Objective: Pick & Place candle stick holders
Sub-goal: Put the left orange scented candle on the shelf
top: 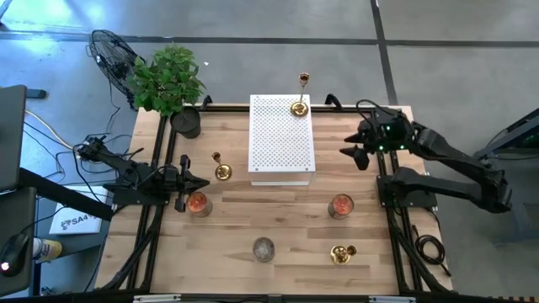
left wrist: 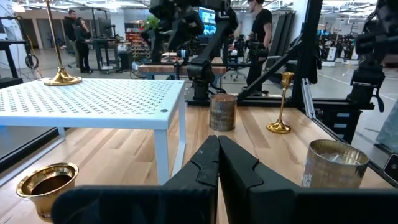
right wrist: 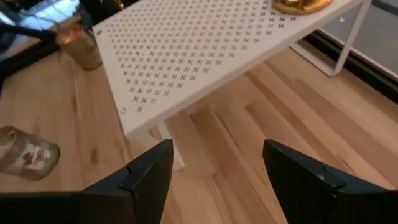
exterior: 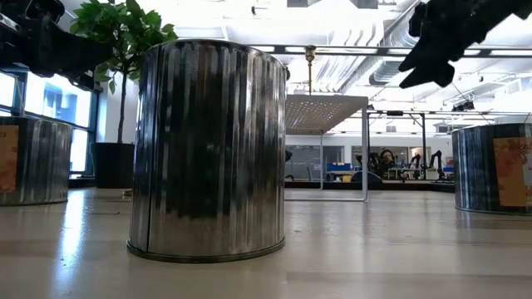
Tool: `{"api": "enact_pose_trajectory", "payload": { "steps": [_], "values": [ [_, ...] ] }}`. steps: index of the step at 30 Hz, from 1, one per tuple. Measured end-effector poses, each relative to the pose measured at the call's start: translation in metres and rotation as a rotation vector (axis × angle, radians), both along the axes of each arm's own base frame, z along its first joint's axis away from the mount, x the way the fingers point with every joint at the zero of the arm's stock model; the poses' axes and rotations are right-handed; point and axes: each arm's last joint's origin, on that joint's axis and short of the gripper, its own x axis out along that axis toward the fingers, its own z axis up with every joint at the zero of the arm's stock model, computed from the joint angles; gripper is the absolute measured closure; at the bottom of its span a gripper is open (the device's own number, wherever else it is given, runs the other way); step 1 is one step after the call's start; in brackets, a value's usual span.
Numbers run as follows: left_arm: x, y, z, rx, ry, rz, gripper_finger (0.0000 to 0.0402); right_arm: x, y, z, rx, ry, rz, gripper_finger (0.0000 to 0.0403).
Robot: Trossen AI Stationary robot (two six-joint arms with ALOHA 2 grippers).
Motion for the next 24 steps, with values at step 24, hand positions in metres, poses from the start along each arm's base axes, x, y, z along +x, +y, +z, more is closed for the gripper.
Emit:
{"api": "enact_pose_trajectory", "payload": {
  "steps": [24],
  "values": [
    [0.000, -0.002, 0.001, -0.001, -0.014, -0.083, 0.0401, 0.021, 0.031, -0.015, -0.109, -0.241, 0.086, 0.0159]
  ]
}}
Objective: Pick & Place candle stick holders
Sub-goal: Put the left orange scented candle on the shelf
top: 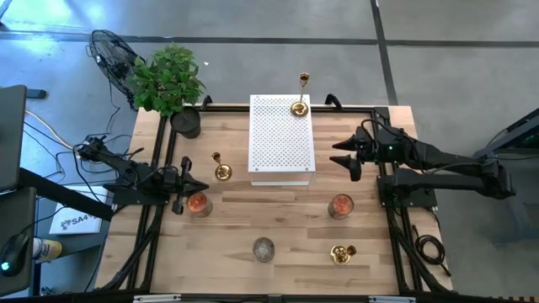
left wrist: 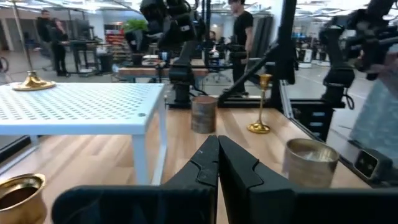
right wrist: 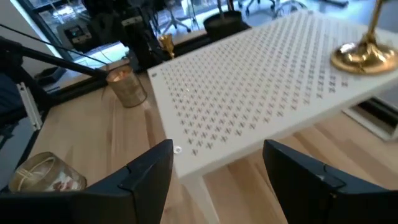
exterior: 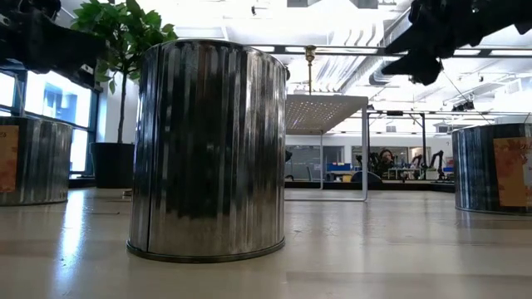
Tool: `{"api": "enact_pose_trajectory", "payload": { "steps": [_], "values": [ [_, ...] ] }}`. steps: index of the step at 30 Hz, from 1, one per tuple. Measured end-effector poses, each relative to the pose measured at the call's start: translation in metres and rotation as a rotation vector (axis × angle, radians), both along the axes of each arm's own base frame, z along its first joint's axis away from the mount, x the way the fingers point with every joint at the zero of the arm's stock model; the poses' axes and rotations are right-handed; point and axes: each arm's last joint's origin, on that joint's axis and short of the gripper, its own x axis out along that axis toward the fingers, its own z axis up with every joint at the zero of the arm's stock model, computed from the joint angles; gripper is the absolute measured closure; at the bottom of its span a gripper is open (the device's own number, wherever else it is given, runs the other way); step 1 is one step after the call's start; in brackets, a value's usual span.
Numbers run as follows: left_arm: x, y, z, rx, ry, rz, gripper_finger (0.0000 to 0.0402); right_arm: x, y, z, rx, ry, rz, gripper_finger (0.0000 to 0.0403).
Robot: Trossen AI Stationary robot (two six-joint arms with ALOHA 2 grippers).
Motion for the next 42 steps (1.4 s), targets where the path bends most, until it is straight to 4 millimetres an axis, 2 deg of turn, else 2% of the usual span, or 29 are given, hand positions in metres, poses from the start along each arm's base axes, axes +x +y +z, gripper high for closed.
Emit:
{"api": "enact_pose_trajectory", "payload": {
  "steps": [4, 7, 10, 17, 21, 27, 32, 36, 42],
  "values": [
    [0.000, 0.003, -0.001, -0.030, 0.009, 0.104, 0.0399, 0.003, 0.005, 0.003, -0.036, -0.030, 0.018, 0.0159],
    [-0.001, 0.005, 0.001, -0.039, 0.007, 0.155, 0.0380, 0.004, 0.010, 0.004, -0.040, -0.039, 0.052, 0.0159],
    [-0.001, 0.006, 0.004, -0.068, 0.008, 0.198, 0.0340, 0.006, 0.016, 0.003, -0.048, -0.032, 0.065, 0.0159],
    [-0.003, 0.012, 0.008, -0.119, -0.018, 0.387, 0.0213, 0.014, 0.029, -0.002, -0.072, 0.015, 0.102, 0.0159],
    [-0.004, 0.013, 0.010, -0.048, -0.020, 0.403, 0.0172, 0.021, 0.037, -0.008, -0.080, 0.059, 0.106, 0.0159],
    [-0.006, 0.014, 0.022, -0.121, -0.106, 0.396, 0.0161, 0.031, 0.048, -0.014, -0.095, 0.082, 0.115, 0.0159],
    [-0.012, 0.015, 0.045, -0.345, -0.152, 0.284, 0.0160, 0.033, 0.056, -0.011, -0.085, 0.042, 0.155, 0.0159],
    [-0.017, 0.017, 0.058, -0.338, -0.149, 0.250, 0.0160, 0.033, 0.061, -0.011, -0.081, 0.035, 0.149, 0.0159],
    [-0.018, 0.020, 0.061, -0.296, -0.158, 0.342, 0.0160, 0.032, 0.066, -0.011, -0.051, 0.034, 0.162, 0.0160]
  ]
}}
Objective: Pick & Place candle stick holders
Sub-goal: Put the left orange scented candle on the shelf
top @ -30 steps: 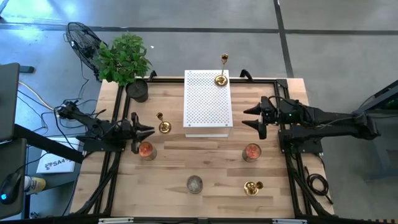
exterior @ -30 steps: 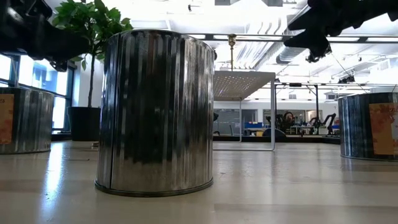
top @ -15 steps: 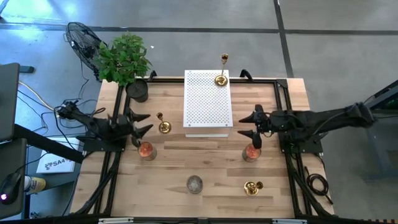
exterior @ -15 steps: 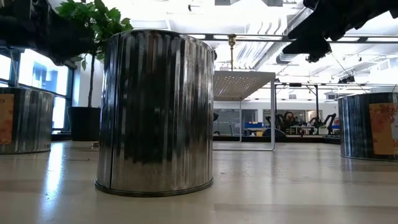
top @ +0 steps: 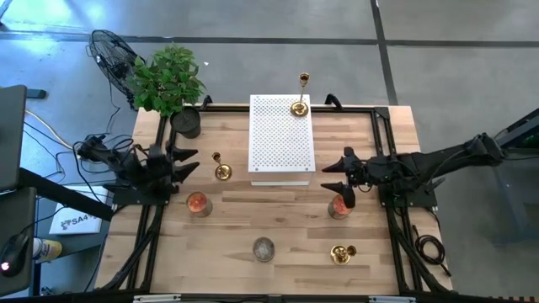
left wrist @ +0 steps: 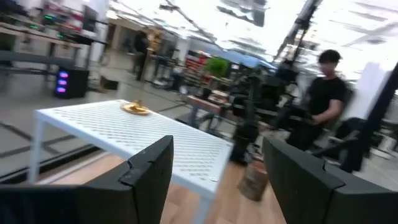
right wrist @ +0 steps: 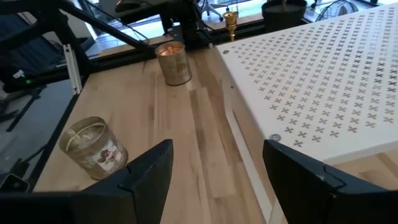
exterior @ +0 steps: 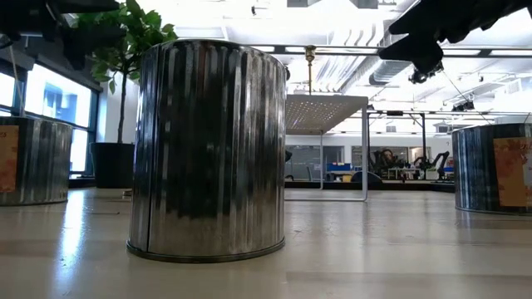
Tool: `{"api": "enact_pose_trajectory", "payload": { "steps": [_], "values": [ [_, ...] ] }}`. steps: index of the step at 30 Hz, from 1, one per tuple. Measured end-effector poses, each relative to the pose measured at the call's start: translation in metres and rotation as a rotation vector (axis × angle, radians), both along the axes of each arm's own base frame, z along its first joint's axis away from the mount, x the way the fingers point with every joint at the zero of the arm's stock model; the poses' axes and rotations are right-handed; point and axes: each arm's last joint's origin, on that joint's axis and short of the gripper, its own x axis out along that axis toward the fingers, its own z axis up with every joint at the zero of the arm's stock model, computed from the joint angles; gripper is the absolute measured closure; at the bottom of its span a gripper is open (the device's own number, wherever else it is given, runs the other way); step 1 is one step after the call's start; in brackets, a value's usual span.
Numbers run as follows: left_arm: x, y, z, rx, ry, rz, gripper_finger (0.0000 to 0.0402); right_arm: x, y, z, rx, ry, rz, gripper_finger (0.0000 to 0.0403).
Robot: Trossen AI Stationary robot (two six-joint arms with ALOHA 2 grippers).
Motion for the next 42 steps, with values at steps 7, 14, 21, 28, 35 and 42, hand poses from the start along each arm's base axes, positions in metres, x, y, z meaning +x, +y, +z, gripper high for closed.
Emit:
{"api": "enact_pose_trajectory", "payload": {
  "steps": [7, 14, 21, 28, 35, 42],
  "values": [
    [-0.001, 0.002, 0.000, 0.050, 0.031, 0.067, 0.0160, -0.001, 0.004, 0.000, -0.013, -0.002, -0.002, 0.0160],
    [-0.001, 0.003, -0.003, 0.030, 0.066, 0.147, 0.0160, -0.001, 0.005, 0.000, -0.016, -0.002, 0.000, 0.0160],
    [0.000, 0.004, -0.011, 0.065, 0.145, 0.201, 0.0160, -0.001, 0.005, 0.000, -0.022, -0.003, 0.001, 0.0160],
    [0.000, 0.004, -0.013, 0.079, 0.165, 0.195, 0.0160, -0.001, 0.004, 0.000, -0.050, -0.004, -0.019, 0.0160],
    [0.000, 0.005, -0.014, 0.086, 0.185, 0.233, 0.0160, -0.001, 0.004, 0.000, -0.052, -0.005, -0.024, 0.0160],
    [0.001, 0.003, -0.016, 0.151, 0.216, 0.193, 0.0154, -0.001, 0.004, 0.000, -0.051, -0.005, -0.025, 0.0160]
  ]
}}
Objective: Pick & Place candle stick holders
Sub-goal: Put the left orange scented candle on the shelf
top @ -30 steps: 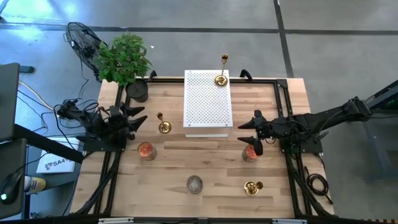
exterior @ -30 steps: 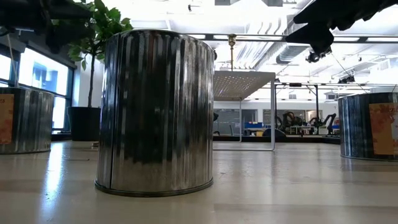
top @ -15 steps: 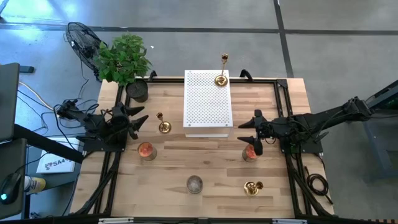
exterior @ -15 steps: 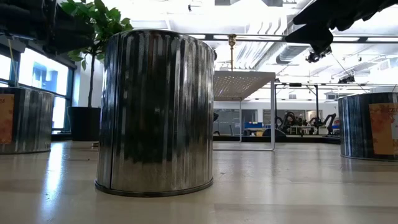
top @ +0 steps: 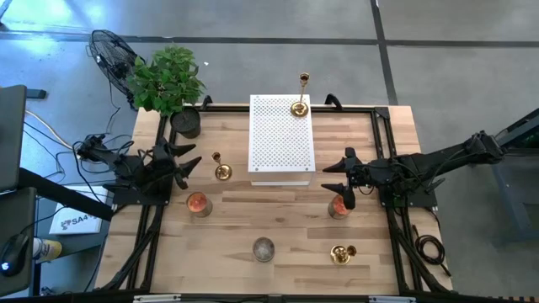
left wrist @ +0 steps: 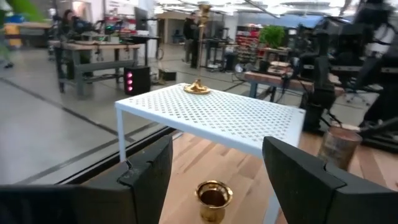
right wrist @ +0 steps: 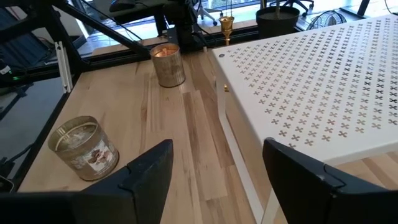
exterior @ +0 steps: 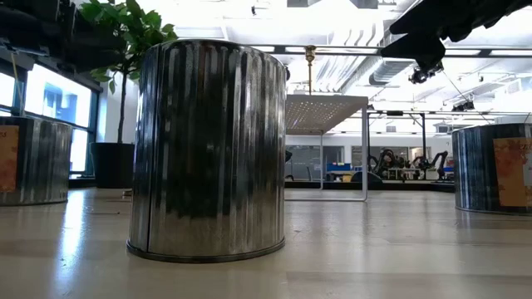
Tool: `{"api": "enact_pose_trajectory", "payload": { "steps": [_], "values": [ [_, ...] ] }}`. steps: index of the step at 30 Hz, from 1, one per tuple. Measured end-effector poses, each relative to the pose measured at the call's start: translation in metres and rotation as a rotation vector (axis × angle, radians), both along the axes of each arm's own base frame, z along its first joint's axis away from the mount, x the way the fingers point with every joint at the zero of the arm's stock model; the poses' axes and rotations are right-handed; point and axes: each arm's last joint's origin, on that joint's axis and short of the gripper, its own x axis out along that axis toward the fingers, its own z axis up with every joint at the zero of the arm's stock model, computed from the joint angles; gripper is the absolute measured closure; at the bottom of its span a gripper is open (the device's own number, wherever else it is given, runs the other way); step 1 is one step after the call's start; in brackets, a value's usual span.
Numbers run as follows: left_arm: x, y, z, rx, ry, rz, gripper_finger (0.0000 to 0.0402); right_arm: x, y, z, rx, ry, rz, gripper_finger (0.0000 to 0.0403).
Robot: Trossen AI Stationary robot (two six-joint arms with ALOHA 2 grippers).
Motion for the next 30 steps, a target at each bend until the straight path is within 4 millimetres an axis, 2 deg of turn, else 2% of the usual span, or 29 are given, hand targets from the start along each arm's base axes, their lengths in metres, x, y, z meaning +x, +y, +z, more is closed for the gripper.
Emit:
{"api": "enact_pose_trajectory", "payload": {
  "steps": [4, 11, 18, 24, 30],
  "values": [
    [0.001, -0.002, 0.000, 0.036, 0.014, -0.085, 0.0115, 0.000, 0.000, 0.000, -0.002, -0.001, -0.008, 0.0160],
    [0.003, -0.007, -0.002, 0.061, 0.031, -0.240, 0.0011, 0.000, 0.000, 0.000, -0.003, -0.001, -0.014, 0.0160],
    [0.008, -0.011, -0.007, 0.082, 0.092, -0.331, 0.0021, 0.000, 0.000, 0.000, -0.002, -0.002, -0.014, 0.0160],
    [0.008, -0.016, -0.014, 0.206, 0.202, -0.491, 0.0022, 0.000, -0.001, 0.000, 0.008, -0.004, -0.026, 0.0160],
    [-0.002, -0.012, 0.007, -0.007, 0.238, -0.522, 0.0022, 0.000, -0.001, 0.000, 0.009, -0.004, -0.027, 0.0160]
  ]
}}
